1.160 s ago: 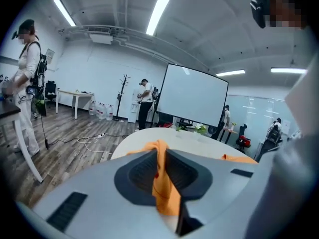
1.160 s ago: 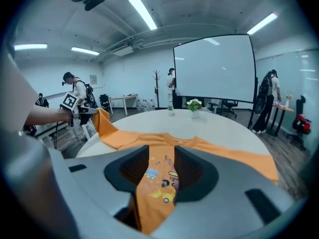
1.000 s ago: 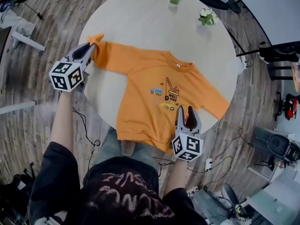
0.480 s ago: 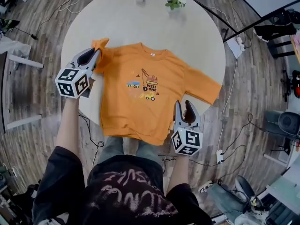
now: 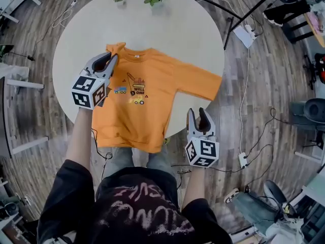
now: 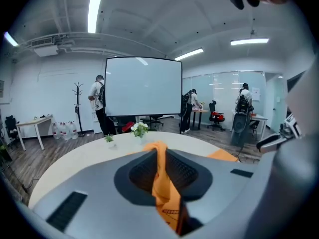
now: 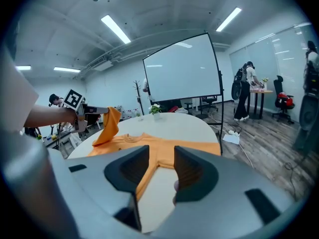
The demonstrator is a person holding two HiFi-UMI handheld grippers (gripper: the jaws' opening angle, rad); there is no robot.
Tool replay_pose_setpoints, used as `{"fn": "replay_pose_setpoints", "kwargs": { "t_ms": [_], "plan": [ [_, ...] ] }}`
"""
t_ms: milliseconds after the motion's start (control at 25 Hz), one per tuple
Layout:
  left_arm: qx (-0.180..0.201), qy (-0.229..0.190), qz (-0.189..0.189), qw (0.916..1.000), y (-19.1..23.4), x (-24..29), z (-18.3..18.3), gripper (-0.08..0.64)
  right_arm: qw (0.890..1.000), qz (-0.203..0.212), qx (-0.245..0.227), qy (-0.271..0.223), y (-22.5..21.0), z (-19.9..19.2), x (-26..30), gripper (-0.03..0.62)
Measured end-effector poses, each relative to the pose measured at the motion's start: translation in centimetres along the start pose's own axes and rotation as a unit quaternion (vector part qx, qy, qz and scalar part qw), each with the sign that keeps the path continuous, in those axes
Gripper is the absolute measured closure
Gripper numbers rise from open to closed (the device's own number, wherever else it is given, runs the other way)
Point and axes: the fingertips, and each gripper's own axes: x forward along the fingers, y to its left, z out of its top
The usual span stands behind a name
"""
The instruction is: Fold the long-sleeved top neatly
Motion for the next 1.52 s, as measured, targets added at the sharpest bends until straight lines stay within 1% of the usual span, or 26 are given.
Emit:
{"fn": "replay_pose_setpoints", "kwargs": {
  "t_ms": [200, 400, 560, 720, 800, 880, 1000, 1200, 1520],
  "plan": [
    [0.042, 0.023, -0.035, 0.9982, -6.4, 4.4, -0.4, 0.5, 0.999, -0.029, 0.017, 0.001, -4.8, -0.8, -2.3, 0.43],
    [0.083, 0.074, -0.057, 0.9921, -11.3, 8.2, -3.3, 0.5, 0.998, -0.053, 0.036, 0.006, -8.4, -2.2, -4.1, 0.43],
    [0.102, 0.103, -0.076, 0.9865, -14.9, 9.7, -4.6, 0.479, 0.997, -0.062, 0.048, 0.009, -10.9, -2.6, -5.5, 0.43],
    [0.105, 0.107, -0.109, 0.9827, -17.5, 11.0, -5.6, 0.463, 0.996, -0.07, 0.057, 0.017, -11.9, -3.9, -5.5, 0.43],
    [0.105, 0.106, -0.124, 0.981, -18.1, 11.6, -6.0, 0.463, 0.995, -0.076, 0.059, 0.02, -12.0, -4.7, -5.0, 0.43],
    [0.106, 0.105, -0.128, 0.9805, -18.1, 12.0, -6.4, 0.463, 0.995, -0.077, 0.06, 0.021, -12.1, -5.5, -4.4, 0.43],
    [0.101, 0.103, -0.124, 0.9816, -18.1, 11.7, -6.7, 0.475, 0.995, -0.078, 0.065, 0.025, -12.9, -7.0, -4.0, 0.43],
    [0.093, 0.104, -0.114, 0.9836, -17.8, 11.5, -6.9, 0.548, 0.993, -0.081, 0.075, 0.027, -14.6, -8.8, -3.3, 0.43],
    [0.085, 0.107, -0.102, 0.9853, -17.9, 11.7, -7.7, 0.548, 0.995, -0.065, 0.065, 0.034, -17.7, -12.4, 0.7, 0.43]
  ]
}}
